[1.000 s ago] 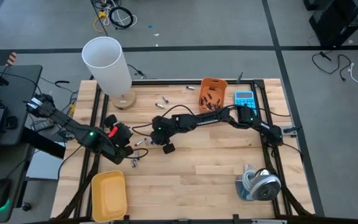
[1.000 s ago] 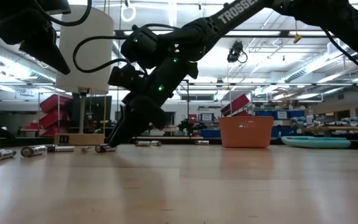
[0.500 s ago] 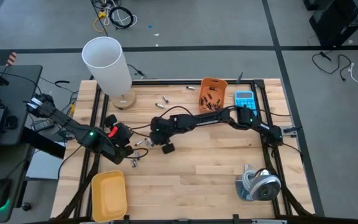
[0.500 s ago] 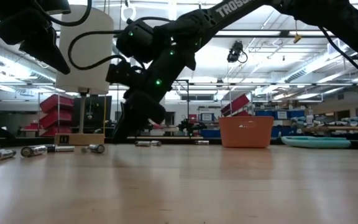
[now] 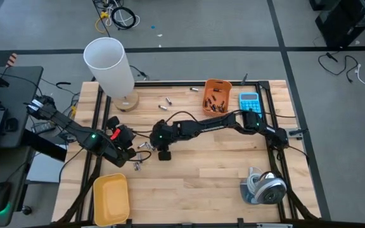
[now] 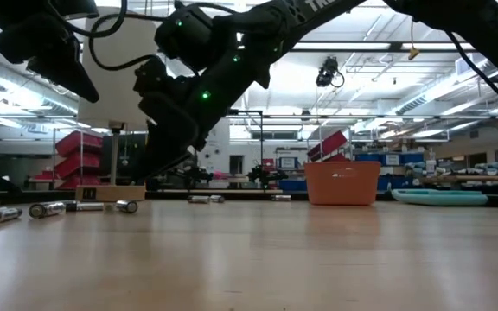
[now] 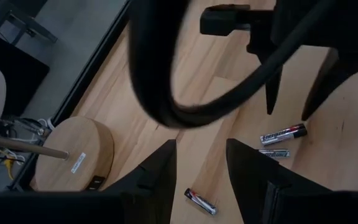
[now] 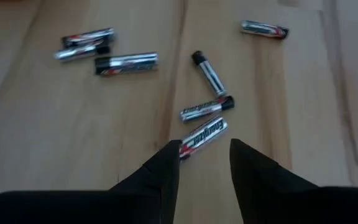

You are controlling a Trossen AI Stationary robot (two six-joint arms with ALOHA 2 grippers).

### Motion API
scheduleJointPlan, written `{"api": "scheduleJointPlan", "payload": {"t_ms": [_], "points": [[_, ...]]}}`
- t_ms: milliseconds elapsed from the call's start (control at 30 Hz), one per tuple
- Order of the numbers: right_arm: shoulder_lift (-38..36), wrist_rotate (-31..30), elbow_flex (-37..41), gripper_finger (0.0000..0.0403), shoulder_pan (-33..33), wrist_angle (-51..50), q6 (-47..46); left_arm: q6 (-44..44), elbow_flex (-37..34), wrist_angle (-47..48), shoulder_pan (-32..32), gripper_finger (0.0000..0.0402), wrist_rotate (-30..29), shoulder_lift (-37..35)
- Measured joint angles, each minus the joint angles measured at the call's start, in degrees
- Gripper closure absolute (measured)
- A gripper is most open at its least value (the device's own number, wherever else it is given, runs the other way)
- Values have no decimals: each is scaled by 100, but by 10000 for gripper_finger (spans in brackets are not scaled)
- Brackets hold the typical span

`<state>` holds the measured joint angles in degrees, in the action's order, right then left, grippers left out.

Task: Sort batteries
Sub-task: Put the silver battery into the yellow bin

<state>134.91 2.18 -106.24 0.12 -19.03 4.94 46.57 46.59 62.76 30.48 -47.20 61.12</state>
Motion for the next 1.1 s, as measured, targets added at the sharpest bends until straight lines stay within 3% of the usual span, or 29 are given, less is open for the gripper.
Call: {"api": "scheduleJointPlan", "payload": {"t_ms": [200,467,667,1100], "points": [[97,-1140,16,244,301,173,-441,11,0,-18,0,259,-190,0],[102,-1830,27,193,524,336,-1214,170,0,-8,0,259,-249,0],[176,-1928,27,176,569,325,-2457,349,0,-10,7,259,-234,0],[634,-2410,60,194,700,554,-2619,584,-2,-79,327,259,-174,195]]}}
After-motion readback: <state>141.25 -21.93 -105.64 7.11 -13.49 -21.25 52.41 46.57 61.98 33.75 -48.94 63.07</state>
